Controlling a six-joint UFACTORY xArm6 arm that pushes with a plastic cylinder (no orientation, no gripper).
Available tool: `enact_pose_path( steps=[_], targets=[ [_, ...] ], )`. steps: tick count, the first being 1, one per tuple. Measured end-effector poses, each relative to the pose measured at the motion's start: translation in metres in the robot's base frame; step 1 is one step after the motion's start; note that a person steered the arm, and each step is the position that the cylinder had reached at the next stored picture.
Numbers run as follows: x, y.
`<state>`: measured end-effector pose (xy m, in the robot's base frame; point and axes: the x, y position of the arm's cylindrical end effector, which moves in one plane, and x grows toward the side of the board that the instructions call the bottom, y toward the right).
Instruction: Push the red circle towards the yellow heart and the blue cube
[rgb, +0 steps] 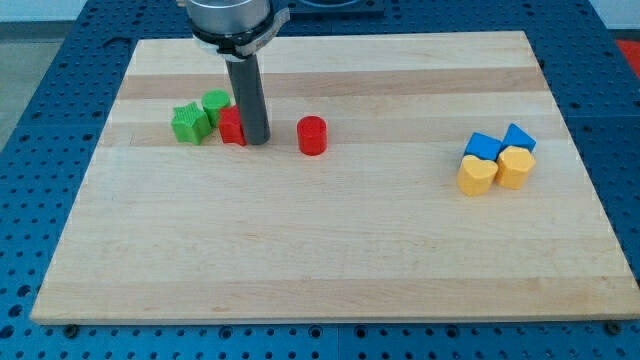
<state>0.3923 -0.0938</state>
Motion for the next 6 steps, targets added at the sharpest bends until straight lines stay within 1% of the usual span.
enact_pose_path(
  steps=[6],
  targets=[
    [-0.002, 0.13]
  ],
)
